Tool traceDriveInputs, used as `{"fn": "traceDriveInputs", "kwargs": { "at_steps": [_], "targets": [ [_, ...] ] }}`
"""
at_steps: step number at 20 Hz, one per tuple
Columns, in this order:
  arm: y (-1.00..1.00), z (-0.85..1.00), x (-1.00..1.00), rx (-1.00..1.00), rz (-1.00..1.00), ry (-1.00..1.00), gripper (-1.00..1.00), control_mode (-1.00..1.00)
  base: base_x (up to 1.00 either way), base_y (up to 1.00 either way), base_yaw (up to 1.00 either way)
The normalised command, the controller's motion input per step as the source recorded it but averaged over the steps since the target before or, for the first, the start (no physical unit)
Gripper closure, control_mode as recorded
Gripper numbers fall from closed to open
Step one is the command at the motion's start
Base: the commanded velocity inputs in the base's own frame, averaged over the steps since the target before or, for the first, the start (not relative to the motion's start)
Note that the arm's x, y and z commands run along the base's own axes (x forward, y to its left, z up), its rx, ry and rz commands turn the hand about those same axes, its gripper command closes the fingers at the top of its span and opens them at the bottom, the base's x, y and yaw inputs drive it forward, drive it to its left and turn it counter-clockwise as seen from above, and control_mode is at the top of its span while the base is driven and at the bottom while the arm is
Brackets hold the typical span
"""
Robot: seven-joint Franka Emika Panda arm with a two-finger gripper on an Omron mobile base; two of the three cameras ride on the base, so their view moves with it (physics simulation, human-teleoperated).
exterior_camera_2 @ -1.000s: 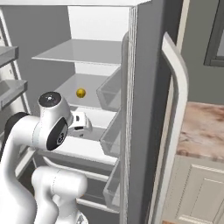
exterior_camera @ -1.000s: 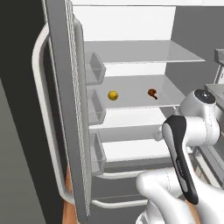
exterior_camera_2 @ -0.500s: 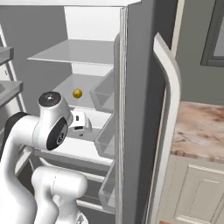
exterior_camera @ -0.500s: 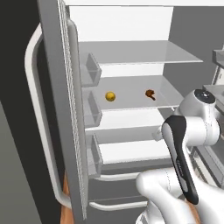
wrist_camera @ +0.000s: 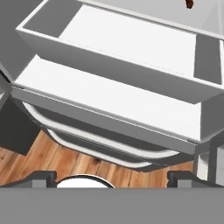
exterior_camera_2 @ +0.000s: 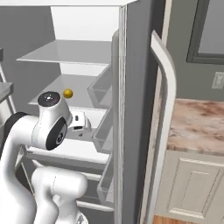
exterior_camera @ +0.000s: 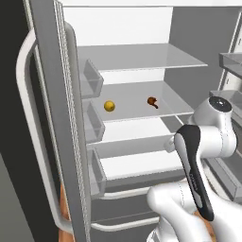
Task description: Take the cheese, chicken drumstick, and lemon from the fridge and place them on the plate on the dining counter to create an appetizer plate.
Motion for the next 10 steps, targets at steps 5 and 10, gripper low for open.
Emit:
{"fn": "traceDriveInputs", "kwargs": {
  "at_steps": [5, 10],
  "targets": [
    [0.00, 0.00, 0.00, 0.00, 0.00, 0.00, -1.00, 1.00, 0.32, 0.01, -0.22],
    [0.00, 0.00, 0.00, 0.00, 0.00, 0.00, -1.00, 1.00, 0.20, 0.08, -0.23]
  ]
}}
